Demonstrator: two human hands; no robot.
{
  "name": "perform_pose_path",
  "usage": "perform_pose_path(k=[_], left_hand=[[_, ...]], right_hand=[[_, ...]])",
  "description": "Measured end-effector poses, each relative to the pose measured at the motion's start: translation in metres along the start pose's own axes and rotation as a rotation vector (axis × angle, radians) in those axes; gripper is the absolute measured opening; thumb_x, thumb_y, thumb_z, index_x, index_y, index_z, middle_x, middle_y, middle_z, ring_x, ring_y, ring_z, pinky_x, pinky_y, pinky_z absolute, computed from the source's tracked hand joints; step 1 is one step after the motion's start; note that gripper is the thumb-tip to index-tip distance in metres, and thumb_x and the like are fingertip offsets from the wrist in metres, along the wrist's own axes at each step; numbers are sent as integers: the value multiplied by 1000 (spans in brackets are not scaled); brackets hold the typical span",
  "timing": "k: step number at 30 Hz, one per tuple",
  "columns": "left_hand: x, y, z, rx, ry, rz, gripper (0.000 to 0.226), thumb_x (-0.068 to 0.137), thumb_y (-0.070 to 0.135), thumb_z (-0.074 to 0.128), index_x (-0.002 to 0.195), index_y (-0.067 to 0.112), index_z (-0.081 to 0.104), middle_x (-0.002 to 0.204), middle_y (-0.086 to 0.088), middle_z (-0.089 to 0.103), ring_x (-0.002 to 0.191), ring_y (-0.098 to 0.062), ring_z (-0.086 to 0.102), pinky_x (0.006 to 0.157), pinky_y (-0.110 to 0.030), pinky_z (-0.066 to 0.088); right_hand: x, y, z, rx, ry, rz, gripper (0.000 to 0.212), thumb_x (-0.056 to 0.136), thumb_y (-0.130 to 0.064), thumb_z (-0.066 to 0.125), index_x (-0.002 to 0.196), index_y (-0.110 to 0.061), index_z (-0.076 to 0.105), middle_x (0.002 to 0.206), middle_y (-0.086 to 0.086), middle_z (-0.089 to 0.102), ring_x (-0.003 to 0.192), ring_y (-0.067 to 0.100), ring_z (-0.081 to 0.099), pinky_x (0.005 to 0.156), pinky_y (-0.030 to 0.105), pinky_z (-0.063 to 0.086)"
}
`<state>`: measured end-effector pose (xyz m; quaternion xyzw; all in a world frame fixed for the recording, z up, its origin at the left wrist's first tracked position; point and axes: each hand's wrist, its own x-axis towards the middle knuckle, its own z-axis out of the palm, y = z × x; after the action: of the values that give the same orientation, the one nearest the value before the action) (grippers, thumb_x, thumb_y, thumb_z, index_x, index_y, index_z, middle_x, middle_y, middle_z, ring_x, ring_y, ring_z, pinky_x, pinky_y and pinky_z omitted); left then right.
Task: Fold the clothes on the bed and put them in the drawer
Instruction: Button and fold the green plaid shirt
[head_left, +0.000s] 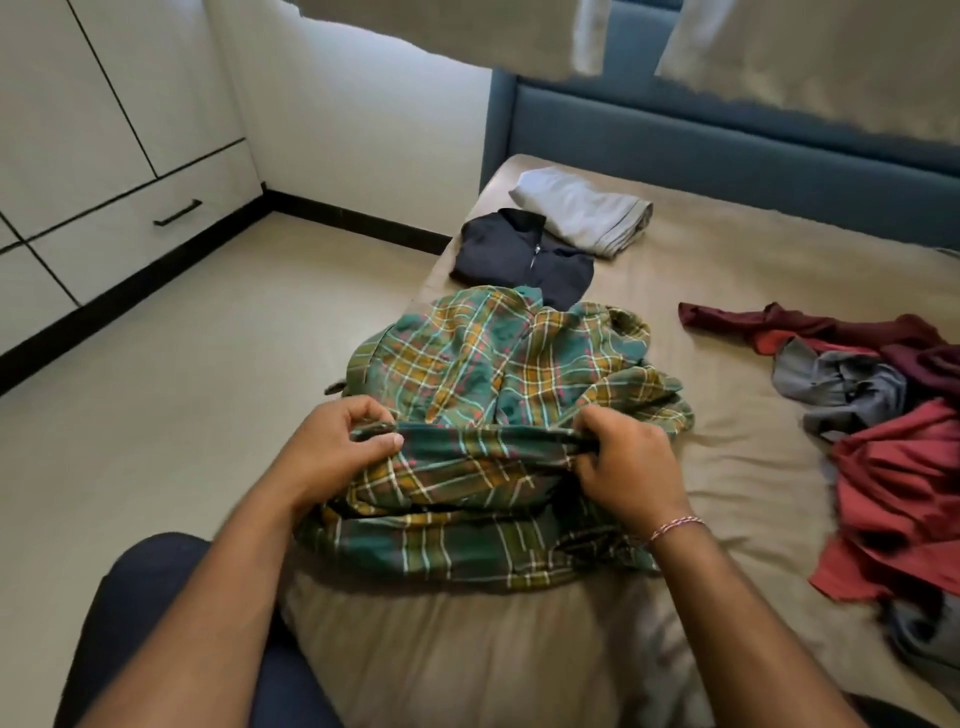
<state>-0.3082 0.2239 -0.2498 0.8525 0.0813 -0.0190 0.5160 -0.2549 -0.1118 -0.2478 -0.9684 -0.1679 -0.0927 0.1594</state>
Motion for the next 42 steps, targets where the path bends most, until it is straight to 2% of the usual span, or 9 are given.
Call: perform_pose_path(k=[6, 9, 12, 18, 25, 30, 32, 37, 42], left_hand=[[5, -14, 0, 42, 218, 43, 6, 93, 23, 78, 90, 25, 74, 91, 10, 76, 88, -11, 71, 82, -38, 59], [5, -22, 1, 6, 187, 36, 7, 93, 23, 78, 88, 27, 77, 90, 11, 77, 88, -11, 72, 82, -38, 59], [7, -23, 2, 0, 184, 47, 7, 92, 21, 79, 88, 26, 77, 91, 10, 77, 90, -11, 72, 79, -32, 56], [6, -24, 3, -2, 232, 69, 9, 93, 21, 78, 95, 29, 75, 99, 12, 76, 94, -6, 69, 76, -29, 54], [7, -23, 5, -57, 263, 68, 7, 94, 22, 77, 93, 29, 77, 92, 17, 76, 91, -7, 71, 78, -33, 58], [7, -23, 5, -64, 267, 56, 5, 94, 24, 77, 94, 29, 77, 93, 14, 77, 92, -11, 72, 78, -35, 60], [6, -23, 7, -59, 269, 51, 4, 94, 23, 77, 94, 28, 77, 95, 11, 77, 92, -12, 72, 77, -35, 60], [4, -25, 6, -52, 296, 24, 4, 94, 23, 76, 95, 27, 77, 94, 14, 76, 92, -8, 71, 77, -34, 59], [7, -26, 12, 222, 547, 37, 11, 94, 25, 76, 104, 24, 79, 99, 6, 73, 95, -19, 66, 79, -36, 52]], right_hand=[[-20, 20, 20, 6, 307, 318, 31, 75, -23, 75, 100, -27, 57, 103, -4, 54, 101, 25, 52, 84, 44, 46], [-23, 35, 33, 290, 252, 503, 18, 81, -21, 76, 85, -25, 59, 87, -6, 62, 87, 24, 62, 75, 35, 46], [-20, 42, 38, 446, 228, 572, 18, 83, -19, 79, 98, -21, 68, 100, 0, 65, 94, 22, 66, 83, 28, 47], [-12, 53, 46, 808, 241, 853, 53, 83, -22, 81, 126, -28, 51, 135, 7, 58, 122, 23, 59, 110, 47, 48], [-7, 59, 31, 1376, 142, 842, 61, 94, 5, 67, 145, -17, 41, 116, 15, 72, 96, 18, 72, 79, 35, 58], [-1, 62, 38, 1533, 242, 988, 58, 97, 2, 62, 146, -21, 41, 108, 12, 71, 86, 20, 72, 85, 45, 61], [6, 69, 31, 1560, 165, 957, 47, 101, 0, 57, 140, -24, 47, 113, 11, 70, 94, 23, 70, 89, 48, 58], [13, 77, 25, 1611, 109, 893, 21, 100, 0, 57, 114, -12, 68, 94, 7, 69, 73, 15, 60, 56, 22, 57], [21, 81, 39, 1557, 286, 961, 58, 100, 7, 53, 146, -26, 41, 126, 7, 57, 98, 23, 72, 69, 30, 59]])
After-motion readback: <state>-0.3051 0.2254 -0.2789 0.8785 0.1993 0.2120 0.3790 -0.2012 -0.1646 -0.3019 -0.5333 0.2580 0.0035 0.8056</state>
